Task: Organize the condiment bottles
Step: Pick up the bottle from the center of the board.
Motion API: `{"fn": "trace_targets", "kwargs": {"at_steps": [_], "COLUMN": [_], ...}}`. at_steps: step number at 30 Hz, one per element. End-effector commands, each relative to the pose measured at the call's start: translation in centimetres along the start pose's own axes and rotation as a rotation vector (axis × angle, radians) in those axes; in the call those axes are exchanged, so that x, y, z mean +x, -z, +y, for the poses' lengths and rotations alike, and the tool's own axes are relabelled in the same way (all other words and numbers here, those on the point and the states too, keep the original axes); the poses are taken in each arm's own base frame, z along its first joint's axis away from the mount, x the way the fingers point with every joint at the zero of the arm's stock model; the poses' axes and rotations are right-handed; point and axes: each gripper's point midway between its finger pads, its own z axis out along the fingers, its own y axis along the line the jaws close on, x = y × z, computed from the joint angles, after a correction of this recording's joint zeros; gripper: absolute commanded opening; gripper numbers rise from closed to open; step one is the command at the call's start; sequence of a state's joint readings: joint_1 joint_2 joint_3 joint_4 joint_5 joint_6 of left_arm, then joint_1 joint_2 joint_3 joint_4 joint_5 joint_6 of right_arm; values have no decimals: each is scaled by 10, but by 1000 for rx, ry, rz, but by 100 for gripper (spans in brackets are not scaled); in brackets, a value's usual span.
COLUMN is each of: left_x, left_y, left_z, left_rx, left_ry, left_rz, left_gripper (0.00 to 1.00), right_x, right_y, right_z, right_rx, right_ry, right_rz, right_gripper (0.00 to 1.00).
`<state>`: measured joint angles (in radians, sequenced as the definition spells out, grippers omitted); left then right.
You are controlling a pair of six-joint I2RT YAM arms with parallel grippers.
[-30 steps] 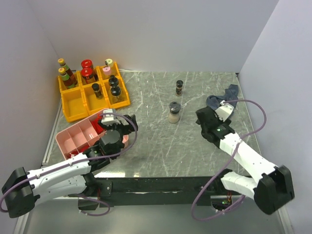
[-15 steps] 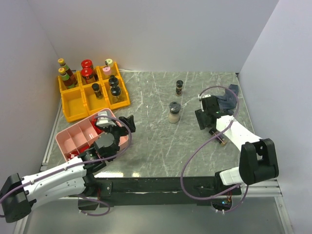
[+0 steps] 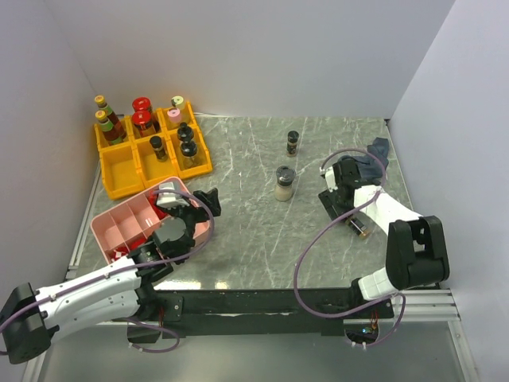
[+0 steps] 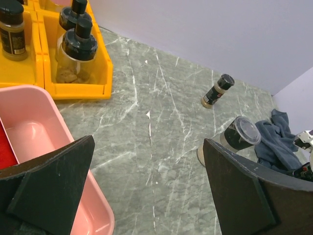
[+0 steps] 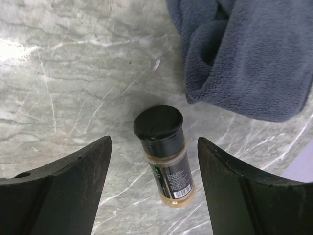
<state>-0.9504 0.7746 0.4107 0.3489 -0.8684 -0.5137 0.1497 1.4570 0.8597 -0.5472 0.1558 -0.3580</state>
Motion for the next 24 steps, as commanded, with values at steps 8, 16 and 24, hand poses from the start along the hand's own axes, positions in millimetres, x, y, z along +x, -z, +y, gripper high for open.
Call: {"fn": "trace_targets", "kwargs": {"at_steps": [8,16,24], "left_x": [-1,-10,-16], "left_y": [-1,4,6], "left_z": [-14,-12,-8], "left_rx": [46,58,58], "left_ry": [46,69,80], "left_rz": [8,-14,-38], "left_gripper": [100,99,100], "right_x": [26,30,-19], "right_y": [-20,-28,7], "right_z": [-2,13,28], "right_rx": [35,-48,-115], "right_ry": [13,9,-1], "right_rz": [124,172,-43], "right_gripper": [74,52,33]}}
